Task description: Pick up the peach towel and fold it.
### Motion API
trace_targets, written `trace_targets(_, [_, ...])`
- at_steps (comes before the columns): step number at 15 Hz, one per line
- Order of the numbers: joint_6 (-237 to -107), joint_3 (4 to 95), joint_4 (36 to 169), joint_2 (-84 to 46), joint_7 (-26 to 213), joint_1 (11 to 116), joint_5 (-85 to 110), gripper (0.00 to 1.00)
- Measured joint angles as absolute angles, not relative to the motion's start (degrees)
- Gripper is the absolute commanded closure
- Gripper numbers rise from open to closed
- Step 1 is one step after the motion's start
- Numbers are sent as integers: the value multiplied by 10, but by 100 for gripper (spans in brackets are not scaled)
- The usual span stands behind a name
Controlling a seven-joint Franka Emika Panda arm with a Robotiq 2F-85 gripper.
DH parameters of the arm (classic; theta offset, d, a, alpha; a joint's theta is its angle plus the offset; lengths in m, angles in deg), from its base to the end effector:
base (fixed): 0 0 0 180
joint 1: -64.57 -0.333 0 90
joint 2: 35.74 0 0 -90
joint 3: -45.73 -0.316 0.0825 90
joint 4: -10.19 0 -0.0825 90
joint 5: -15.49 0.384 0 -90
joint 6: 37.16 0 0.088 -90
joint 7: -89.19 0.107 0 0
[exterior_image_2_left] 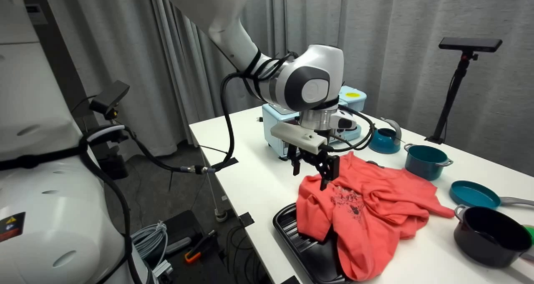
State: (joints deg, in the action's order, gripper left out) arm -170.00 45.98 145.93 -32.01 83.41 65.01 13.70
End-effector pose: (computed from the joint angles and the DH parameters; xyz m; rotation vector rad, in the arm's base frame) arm 0.4902 -0.0065 0.2883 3.1161 0.1737 -0.1824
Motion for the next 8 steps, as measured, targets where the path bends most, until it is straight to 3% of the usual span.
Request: trace_targets(8, [-1719,462,1468,-309,834,651,132,0])
